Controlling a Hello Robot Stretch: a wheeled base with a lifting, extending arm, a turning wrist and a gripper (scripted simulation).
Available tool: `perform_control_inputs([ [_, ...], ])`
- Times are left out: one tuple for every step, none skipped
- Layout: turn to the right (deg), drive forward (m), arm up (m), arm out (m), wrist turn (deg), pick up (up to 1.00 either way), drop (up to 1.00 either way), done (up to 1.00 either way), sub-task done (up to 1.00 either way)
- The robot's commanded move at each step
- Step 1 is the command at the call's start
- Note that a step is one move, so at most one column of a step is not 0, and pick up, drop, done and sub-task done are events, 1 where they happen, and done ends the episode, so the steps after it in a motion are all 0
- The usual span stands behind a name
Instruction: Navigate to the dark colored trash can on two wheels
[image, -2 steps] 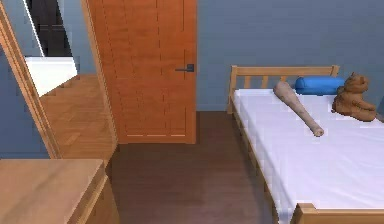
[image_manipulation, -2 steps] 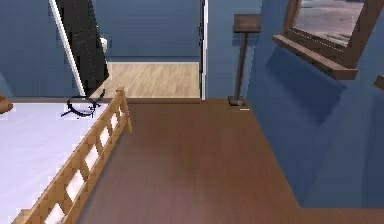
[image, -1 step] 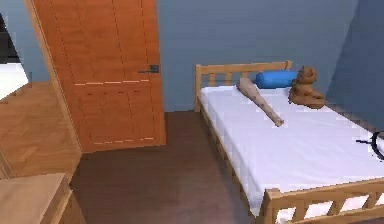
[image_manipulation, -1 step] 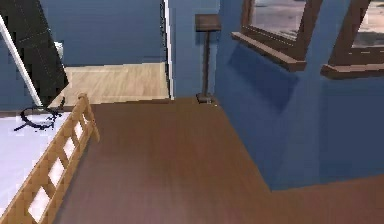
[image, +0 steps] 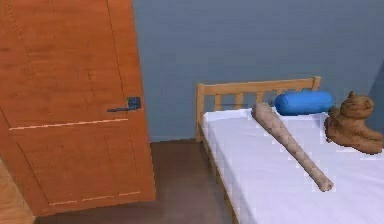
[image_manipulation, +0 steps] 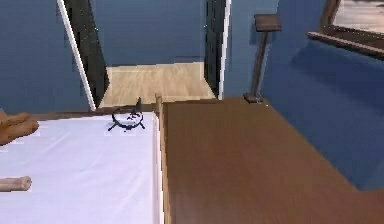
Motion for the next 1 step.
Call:
perform_control_inputs([
  [-45.0, 0.00, 0.00, 0.00, 0.0, 0.00, 0.00, 0.00, 0.00],
])
